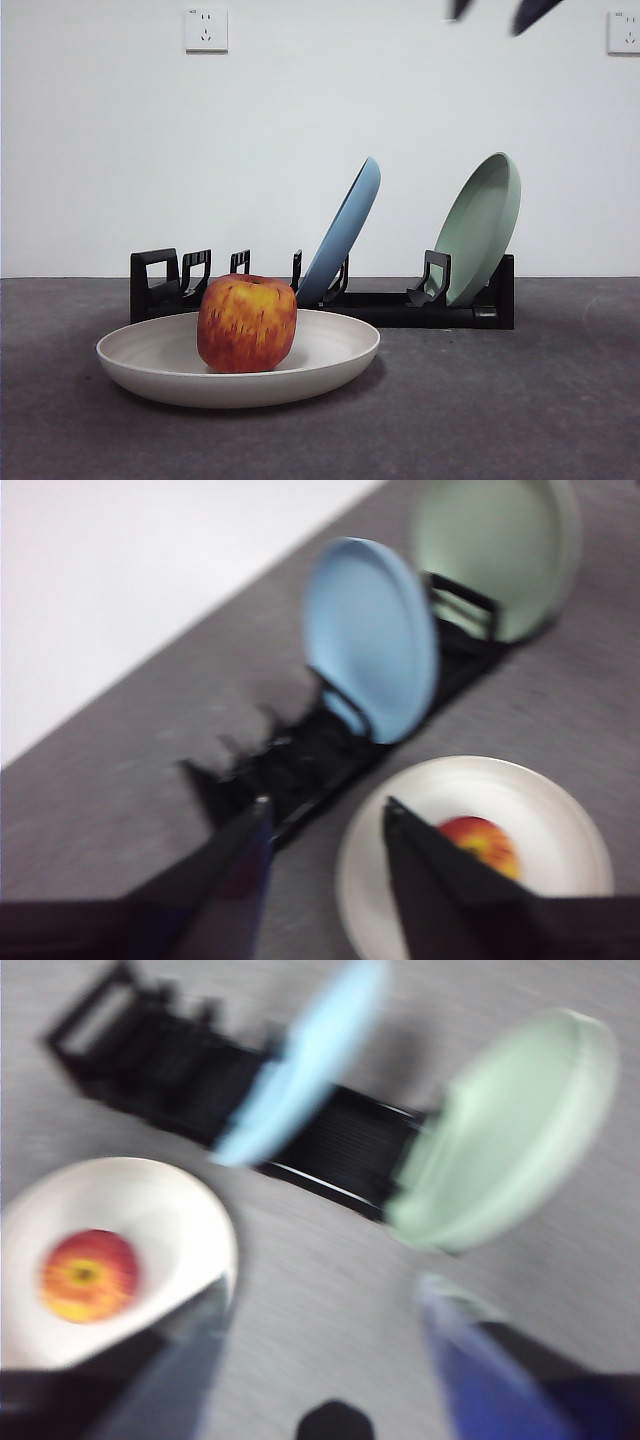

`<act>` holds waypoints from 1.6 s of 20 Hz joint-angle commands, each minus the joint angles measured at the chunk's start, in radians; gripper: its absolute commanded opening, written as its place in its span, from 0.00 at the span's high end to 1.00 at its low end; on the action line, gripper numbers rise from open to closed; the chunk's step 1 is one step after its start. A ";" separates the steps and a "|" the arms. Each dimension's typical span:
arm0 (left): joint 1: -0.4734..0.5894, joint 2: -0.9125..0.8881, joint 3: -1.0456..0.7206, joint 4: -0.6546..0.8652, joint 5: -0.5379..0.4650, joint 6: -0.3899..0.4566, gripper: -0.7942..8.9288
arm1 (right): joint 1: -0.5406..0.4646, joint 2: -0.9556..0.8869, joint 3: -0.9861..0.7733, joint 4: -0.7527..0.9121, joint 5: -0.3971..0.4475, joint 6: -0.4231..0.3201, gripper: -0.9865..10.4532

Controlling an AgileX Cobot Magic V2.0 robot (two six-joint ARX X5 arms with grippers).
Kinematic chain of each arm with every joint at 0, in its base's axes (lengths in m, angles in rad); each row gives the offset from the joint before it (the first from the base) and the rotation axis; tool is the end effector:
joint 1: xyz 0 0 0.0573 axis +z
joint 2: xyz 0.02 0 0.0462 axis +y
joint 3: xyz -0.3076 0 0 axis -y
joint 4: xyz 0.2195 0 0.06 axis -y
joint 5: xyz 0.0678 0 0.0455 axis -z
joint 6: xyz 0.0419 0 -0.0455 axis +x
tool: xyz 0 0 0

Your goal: Take the yellow plate from the plate rack,put the plate on the table,take the apple from the table,put the apple in the plate

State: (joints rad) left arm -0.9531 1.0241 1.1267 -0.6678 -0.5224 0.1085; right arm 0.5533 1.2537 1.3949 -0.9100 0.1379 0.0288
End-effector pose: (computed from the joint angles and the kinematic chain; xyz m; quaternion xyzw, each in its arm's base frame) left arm 0.1098 -0.1185 0.3927 0.2382 0.1949 -0.2161 0.9266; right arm 0.1830 0.1063 0.4101 -0.1140 0.3555 0.1861 0.9088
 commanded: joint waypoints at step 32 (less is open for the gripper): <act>0.467 -0.530 -0.722 0.367 0.446 -0.245 0.93 | 0.103 -0.537 -0.962 0.720 0.027 0.262 0.92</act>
State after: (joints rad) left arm -0.4889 0.4973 0.4091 -0.3096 -0.0753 -0.1223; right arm 0.6552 0.7162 0.4427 -0.1970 0.1581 0.2779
